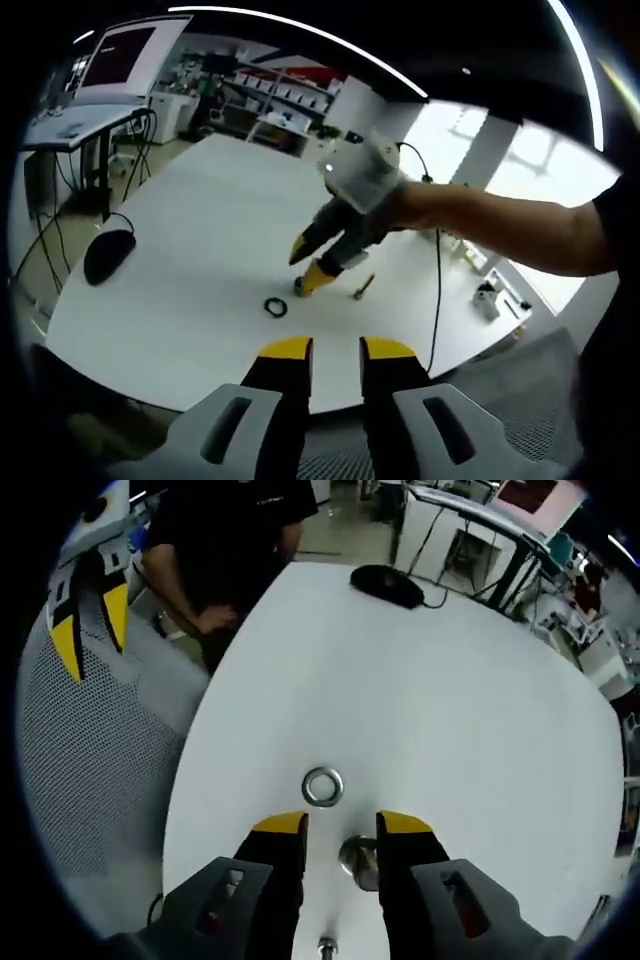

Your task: Place the washer onto the threaded stud by aligning its center hole with the stud, sliding it down to the base, and recovering from edge contact or off-axis alignment until the washer reaches the visible bottom stop.

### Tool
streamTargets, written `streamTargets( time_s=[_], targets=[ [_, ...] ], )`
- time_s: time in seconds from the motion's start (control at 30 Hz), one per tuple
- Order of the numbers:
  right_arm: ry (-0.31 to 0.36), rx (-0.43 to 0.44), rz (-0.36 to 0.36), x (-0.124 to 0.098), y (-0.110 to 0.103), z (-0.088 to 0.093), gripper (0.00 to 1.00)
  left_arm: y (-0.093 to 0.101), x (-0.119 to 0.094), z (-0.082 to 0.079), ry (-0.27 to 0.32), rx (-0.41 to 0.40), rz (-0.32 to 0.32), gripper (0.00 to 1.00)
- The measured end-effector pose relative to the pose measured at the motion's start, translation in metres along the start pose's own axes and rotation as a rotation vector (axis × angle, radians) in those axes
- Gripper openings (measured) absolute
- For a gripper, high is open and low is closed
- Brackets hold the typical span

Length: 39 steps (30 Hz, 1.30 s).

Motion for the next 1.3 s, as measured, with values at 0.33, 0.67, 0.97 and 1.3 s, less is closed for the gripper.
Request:
streamTargets(
  time_s=[0.33,0.67,0.97,1.3],
  targets=[
    [-0.052,-0.094,-0.074,0.018,-0.011,-0.006,0.3,0.0,0.0,0.0,0.001,-0.004,0.0,0.17],
    [-0.146,-0.146,-0.105,0.045,-0.013,0.006,0.3,-0.001,0.0,0.0,0.002,-0.01,0.0,0.16],
    [-0.195,-0.188,-0.1,0.056,-0.013,0.013,0.3,-0.001,0.0,-0.001,0.006,-0.01,-0.002,0.16],
    [-0.188,-0.208,-0.11,0.056,-0.01,0.013,0.25,0.0,0.0,0.0,0.006,-0.013,-0.001,0.16]
  ],
)
Point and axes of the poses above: the point that each gripper's makers call its tool centre point, and the gripper's own axes: x roughly forward along the fingers, y roughly to its right, z roughly out of its underside, the point moved 1 cm from there along -x, roughly backward along the fingers, and after that the axes turned 6 degrees about y, right-handed, at the moved point
